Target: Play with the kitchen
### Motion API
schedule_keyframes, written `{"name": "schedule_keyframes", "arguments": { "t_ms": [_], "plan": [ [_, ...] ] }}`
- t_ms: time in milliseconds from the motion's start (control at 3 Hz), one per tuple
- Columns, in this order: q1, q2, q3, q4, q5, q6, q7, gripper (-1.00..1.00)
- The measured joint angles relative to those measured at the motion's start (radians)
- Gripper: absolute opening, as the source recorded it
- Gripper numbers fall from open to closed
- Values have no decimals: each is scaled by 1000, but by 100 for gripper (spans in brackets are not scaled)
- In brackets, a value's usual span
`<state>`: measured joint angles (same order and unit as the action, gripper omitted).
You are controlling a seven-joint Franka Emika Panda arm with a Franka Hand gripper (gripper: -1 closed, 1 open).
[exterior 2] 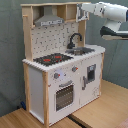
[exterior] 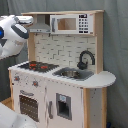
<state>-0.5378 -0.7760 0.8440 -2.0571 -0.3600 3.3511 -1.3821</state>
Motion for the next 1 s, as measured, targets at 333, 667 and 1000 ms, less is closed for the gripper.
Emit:
{"name": "schedule_keyframes", "arguments": {
  "t_ms": [333,667,1000],
  "plan": [
    [-56,-1,50,54,0,-17,50,100],
    [-125,-6,110,110,0,-30,113,100],
    [-199,-19,164,165,1,-38,186,100]
  ]
}}
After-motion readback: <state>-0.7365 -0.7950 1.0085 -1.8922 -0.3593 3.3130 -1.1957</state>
